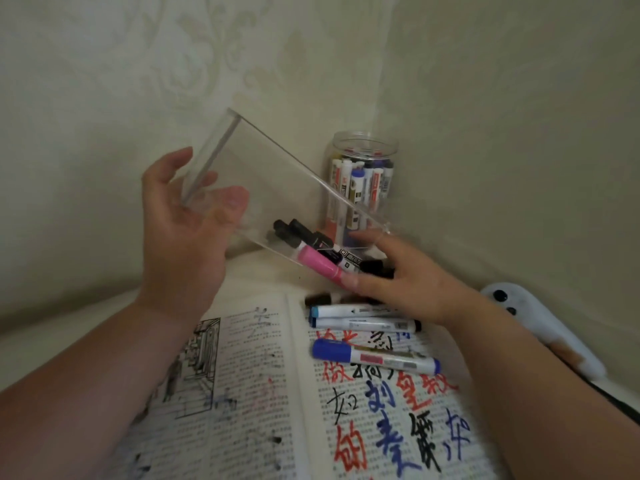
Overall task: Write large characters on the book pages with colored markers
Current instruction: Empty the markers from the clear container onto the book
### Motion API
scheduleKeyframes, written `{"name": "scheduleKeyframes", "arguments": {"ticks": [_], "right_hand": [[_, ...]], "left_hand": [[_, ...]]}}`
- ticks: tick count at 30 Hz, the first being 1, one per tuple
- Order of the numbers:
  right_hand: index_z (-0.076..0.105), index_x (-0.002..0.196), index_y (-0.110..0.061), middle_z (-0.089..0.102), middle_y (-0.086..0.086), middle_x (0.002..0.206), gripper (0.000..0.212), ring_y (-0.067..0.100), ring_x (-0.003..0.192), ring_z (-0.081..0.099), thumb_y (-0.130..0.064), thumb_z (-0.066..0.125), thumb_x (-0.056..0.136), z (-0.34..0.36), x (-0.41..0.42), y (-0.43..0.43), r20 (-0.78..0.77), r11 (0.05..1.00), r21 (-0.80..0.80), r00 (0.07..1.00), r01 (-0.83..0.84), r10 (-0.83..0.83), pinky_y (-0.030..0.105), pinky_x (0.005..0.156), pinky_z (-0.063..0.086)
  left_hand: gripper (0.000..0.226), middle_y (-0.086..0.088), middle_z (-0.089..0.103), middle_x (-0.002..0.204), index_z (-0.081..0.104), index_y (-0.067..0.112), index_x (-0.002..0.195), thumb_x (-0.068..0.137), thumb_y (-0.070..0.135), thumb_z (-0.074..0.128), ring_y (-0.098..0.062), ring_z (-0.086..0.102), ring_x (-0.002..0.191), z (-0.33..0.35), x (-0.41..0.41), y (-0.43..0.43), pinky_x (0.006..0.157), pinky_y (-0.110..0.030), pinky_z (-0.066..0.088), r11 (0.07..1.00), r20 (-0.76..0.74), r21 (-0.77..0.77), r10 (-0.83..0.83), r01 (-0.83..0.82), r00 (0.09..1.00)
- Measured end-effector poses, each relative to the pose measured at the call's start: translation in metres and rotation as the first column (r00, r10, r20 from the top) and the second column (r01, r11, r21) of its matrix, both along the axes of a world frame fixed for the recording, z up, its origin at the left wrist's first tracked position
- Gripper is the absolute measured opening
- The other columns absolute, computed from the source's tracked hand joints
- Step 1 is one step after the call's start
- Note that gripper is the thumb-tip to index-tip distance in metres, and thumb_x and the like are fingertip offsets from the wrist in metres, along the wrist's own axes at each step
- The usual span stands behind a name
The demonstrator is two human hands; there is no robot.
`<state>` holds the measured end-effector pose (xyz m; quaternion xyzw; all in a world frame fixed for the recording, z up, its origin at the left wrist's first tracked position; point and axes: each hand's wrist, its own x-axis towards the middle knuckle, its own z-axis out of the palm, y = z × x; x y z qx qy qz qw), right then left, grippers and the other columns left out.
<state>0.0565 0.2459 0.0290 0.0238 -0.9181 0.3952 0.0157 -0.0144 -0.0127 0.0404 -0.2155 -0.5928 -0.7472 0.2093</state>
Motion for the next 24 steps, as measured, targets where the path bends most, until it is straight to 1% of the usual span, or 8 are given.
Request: {"name": "scheduleKeyframes", "arguments": {"ticks": [2, 5, 7, 10, 13, 16, 19, 24], "right_hand": [[0.028, 0.152, -0.047, 0.039, -0.021, 0.153, 0.117, 0.004, 0.137, 0.043, -0.085, 0.074, 0.052, 0.003, 0.002, -0.005, 0.034, 0.989, 0.12, 0.996, -0.091, 0.087, 0.036, 0.115, 0.039], [0.017, 0.152, -0.052, 0.032, -0.024, 0.154, 0.128, 0.009, 0.143, 0.033, -0.082, 0.082, 0.046, 0.003, 0.002, -0.014, 0.082, 0.946, 0.274, 0.985, -0.17, 0.154, 0.045, 0.121, 0.032], [0.011, 0.153, -0.054, 0.028, -0.021, 0.159, 0.132, 0.016, 0.149, 0.026, -0.088, 0.077, 0.045, 0.001, 0.0, -0.018, 0.087, 0.926, 0.342, 0.987, -0.16, 0.138, 0.05, 0.124, 0.024], [0.012, 0.158, -0.044, 0.032, -0.011, 0.162, 0.123, 0.018, 0.149, 0.028, -0.081, 0.074, 0.059, 0.0, -0.003, -0.018, 0.062, 0.927, 0.369, 0.997, -0.068, 0.048, 0.046, 0.126, 0.018], [0.026, 0.156, -0.041, 0.042, -0.01, 0.156, 0.104, 0.017, 0.141, 0.041, -0.076, 0.071, 0.069, 0.001, -0.004, -0.016, -0.024, 0.896, 0.443, 0.999, -0.009, 0.022, 0.042, 0.121, 0.031], [0.038, 0.152, -0.039, 0.05, -0.011, 0.148, 0.086, 0.014, 0.134, 0.046, -0.071, 0.069, 0.078, 0.003, -0.005, -0.02, -0.087, 0.891, 0.455, 0.995, 0.006, 0.038, 0.035, 0.113, 0.039], [0.043, 0.148, -0.043, 0.051, -0.018, 0.144, 0.08, 0.004, 0.13, 0.047, -0.071, 0.07, 0.078, 0.008, -0.001, -0.022, -0.135, 0.932, 0.363, 0.988, -0.019, 0.072, 0.035, 0.113, 0.042], [0.007, 0.155, -0.055, 0.009, -0.025, 0.165, 0.13, 0.004, 0.152, 0.009, -0.072, 0.085, 0.053, 0.026, 0.018, -0.019, 0.188, 0.901, 0.363, 0.965, -0.24, 0.181, 0.038, 0.126, 0.017]], "left_hand": [[0.063, -0.011, 0.055, 0.126, 0.045, 0.04, 0.128, 0.077, 0.058, 0.078, -0.034, 0.062, 0.119, 0.0, 0.0, -0.001, 0.091, -0.065, 0.052, 1.0, -0.043, -0.022, 0.018, -0.019, 0.999], [0.058, -0.018, 0.051, 0.132, 0.047, 0.043, 0.126, 0.078, 0.059, 0.076, -0.032, 0.061, 0.121, 0.001, 0.0, -0.001, 0.092, -0.066, 0.052, 0.999, -0.05, -0.029, 0.029, -0.03, 0.998], [0.055, -0.017, 0.051, 0.134, 0.047, 0.044, 0.125, 0.08, 0.059, 0.075, -0.032, 0.062, 0.12, 0.002, 0.0, -0.001, 0.092, -0.065, 0.052, 0.999, -0.054, -0.018, 0.035, -0.036, 0.998], [0.056, -0.009, 0.052, 0.127, 0.045, 0.036, 0.126, 0.082, 0.055, 0.075, -0.033, 0.064, 0.114, 0.007, 0.0, 0.0, 0.085, -0.054, 0.058, 0.998, -0.068, 0.055, 0.015, -0.012, 0.998], [0.058, -0.004, 0.051, 0.122, 0.043, 0.033, 0.126, 0.082, 0.054, 0.075, -0.031, 0.065, 0.111, 0.012, 0.001, 0.001, 0.078, -0.041, 0.057, 0.995, -0.073, 0.099, 0.007, 0.001, 0.997], [0.063, 0.002, 0.054, 0.117, 0.042, 0.032, 0.125, 0.078, 0.055, 0.076, -0.026, 0.066, 0.105, 0.014, 0.002, 0.003, 0.075, -0.038, 0.056, 0.988, -0.054, 0.149, -0.019, 0.027, 0.998], [0.062, 0.013, 0.065, 0.104, 0.039, 0.026, 0.126, 0.083, 0.051, 0.076, -0.031, 0.063, 0.108, 0.015, 0.0, 0.002, 0.074, -0.037, 0.056, 0.982, -0.05, 0.182, -0.045, 0.053, 0.998], [0.045, -0.004, 0.058, 0.109, 0.041, 0.021, 0.125, 0.091, 0.034, 0.068, -0.031, 0.065, 0.103, 0.015, 0.001, 0.004, 0.076, -0.038, 0.056, 0.951, 0.049, 0.301, -0.087, 0.068, 0.995]]}}
